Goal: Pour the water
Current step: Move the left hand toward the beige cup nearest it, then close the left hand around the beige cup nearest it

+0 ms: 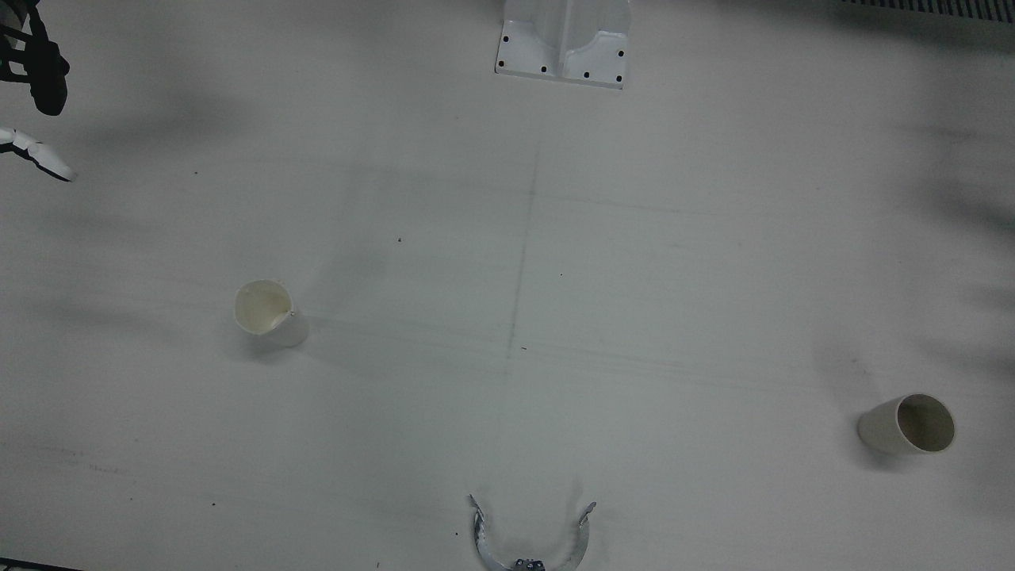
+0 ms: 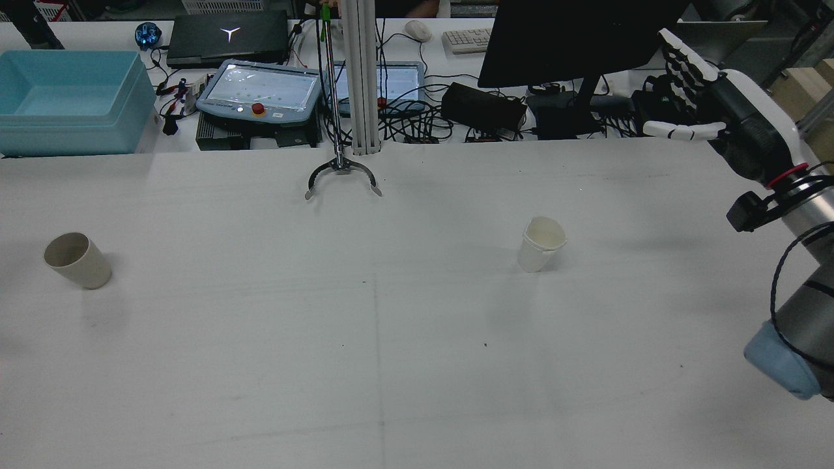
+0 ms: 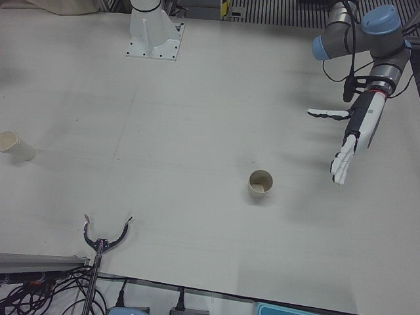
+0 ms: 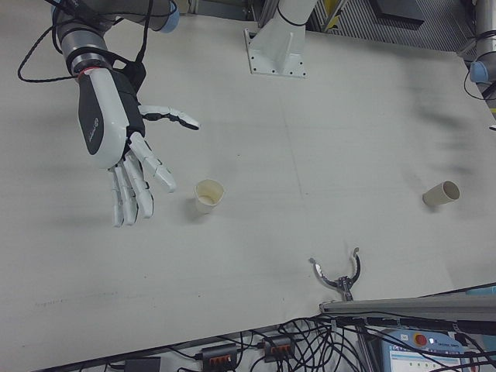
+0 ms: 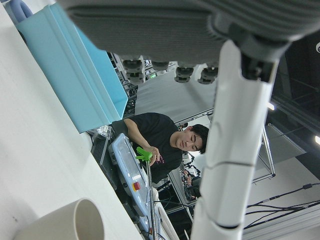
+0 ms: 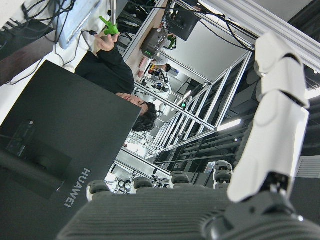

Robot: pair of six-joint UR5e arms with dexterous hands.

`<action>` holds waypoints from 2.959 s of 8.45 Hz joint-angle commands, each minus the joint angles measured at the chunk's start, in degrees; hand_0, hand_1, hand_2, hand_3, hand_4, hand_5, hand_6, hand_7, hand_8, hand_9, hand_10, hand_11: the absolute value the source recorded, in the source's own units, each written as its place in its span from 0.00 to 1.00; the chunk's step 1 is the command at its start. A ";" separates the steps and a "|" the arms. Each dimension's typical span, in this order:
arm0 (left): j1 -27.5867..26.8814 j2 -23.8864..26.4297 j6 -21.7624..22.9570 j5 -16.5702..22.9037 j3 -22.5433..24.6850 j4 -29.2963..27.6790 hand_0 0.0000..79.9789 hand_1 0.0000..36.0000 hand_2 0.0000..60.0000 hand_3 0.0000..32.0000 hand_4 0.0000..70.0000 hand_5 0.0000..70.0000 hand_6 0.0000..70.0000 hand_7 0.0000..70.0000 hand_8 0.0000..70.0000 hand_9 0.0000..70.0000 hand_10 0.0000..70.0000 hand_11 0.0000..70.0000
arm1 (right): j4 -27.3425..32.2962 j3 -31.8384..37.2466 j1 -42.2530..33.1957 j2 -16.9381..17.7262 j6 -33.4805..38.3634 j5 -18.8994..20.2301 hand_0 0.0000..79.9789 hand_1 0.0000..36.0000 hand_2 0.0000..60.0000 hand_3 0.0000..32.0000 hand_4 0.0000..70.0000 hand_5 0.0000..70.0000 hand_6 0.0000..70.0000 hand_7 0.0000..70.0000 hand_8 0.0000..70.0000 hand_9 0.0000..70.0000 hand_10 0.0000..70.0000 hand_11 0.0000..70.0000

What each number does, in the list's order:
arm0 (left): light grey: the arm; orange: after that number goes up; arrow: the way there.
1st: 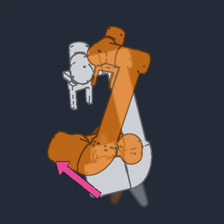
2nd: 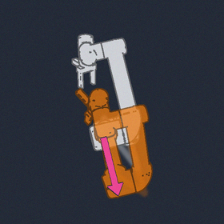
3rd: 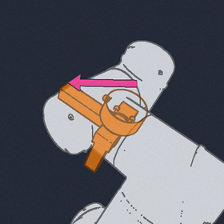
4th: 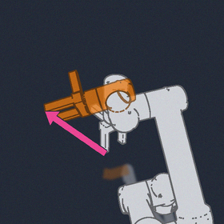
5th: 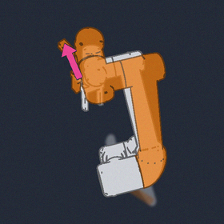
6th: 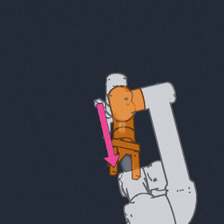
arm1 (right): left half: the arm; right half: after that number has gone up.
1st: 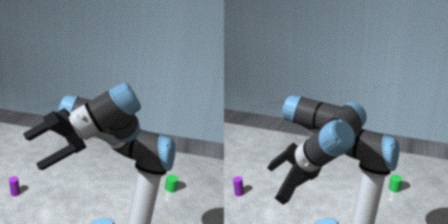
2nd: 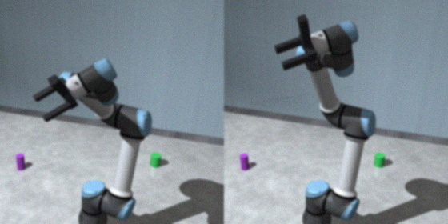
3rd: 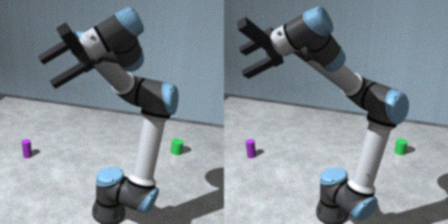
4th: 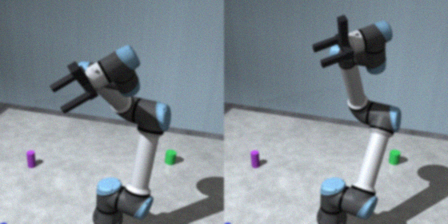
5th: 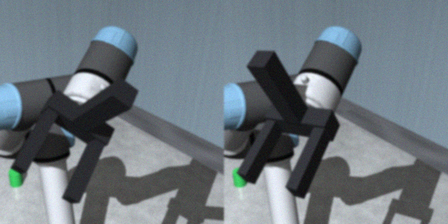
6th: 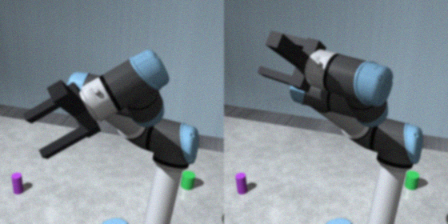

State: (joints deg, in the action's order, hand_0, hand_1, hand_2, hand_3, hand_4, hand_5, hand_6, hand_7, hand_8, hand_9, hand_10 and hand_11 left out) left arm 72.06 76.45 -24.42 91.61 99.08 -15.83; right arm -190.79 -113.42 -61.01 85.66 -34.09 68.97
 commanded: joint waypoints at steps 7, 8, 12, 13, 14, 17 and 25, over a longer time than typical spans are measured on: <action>-14.31 10.21 -0.19 -14.16 -19.70 -10.08 0.91 0.49 0.00 0.00 0.17 0.00 0.05 0.03 0.00 0.00 0.05 0.11 | 1.56 2.68 1.33 2.14 -2.04 -0.07 0.59 0.45 0.24 0.39 0.00 0.07 0.08 0.00 0.00 0.00 0.00 0.00; -15.70 10.29 -0.28 -15.31 -19.89 -10.01 0.82 0.45 0.00 0.00 0.14 0.00 0.04 0.01 0.00 0.00 0.04 0.10 | 1.56 2.77 1.42 2.06 -2.12 -0.07 0.59 0.43 0.23 0.39 0.00 0.07 0.08 0.00 0.01 0.00 0.00 0.00; -20.11 15.13 -0.81 -17.43 -23.76 -10.89 0.80 0.43 0.00 0.00 0.14 0.00 0.04 0.02 0.00 0.00 0.05 0.11 | 1.48 2.33 1.24 1.97 -2.04 0.19 0.58 0.38 0.24 0.31 0.00 0.07 0.13 0.03 0.03 0.00 0.00 0.00; -20.11 15.22 -0.72 -17.52 -24.20 -10.89 0.87 0.48 0.00 0.00 0.14 0.00 0.05 0.02 0.00 0.00 0.05 0.11 | 1.48 2.33 1.42 1.88 -2.04 -0.07 0.57 0.36 0.23 0.32 0.00 0.07 0.13 0.03 0.03 0.00 0.00 0.00; -20.20 15.30 -0.89 -17.61 -24.46 -10.80 0.97 0.54 0.00 0.00 0.16 0.00 0.05 0.03 0.00 0.00 0.05 0.12 | 1.48 2.24 1.42 1.88 -2.04 -0.07 0.57 0.35 0.23 0.33 0.00 0.07 0.14 0.04 0.03 0.00 0.00 0.00; -20.29 17.76 -0.89 -17.96 -27.98 -11.86 0.92 0.52 0.00 0.00 0.14 0.00 0.06 0.03 0.00 0.00 0.06 0.13 | 1.56 2.33 1.42 1.88 -2.04 -0.07 0.57 0.35 0.24 0.31 0.00 0.07 0.16 0.07 0.04 0.00 0.00 0.00; -20.90 20.23 -0.63 -17.35 -27.71 -10.27 0.99 0.55 0.00 0.00 0.25 0.00 0.11 0.10 0.01 0.00 0.08 0.16 | 1.56 2.86 1.95 1.88 -2.21 -0.07 0.55 0.32 0.22 0.22 0.00 0.07 0.16 0.06 0.05 0.00 0.00 0.00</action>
State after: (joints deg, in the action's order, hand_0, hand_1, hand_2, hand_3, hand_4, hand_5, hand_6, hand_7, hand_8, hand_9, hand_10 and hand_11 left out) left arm 51.51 96.10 -25.18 74.10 71.61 -26.52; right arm -189.23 -110.53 -59.17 87.54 -36.34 68.91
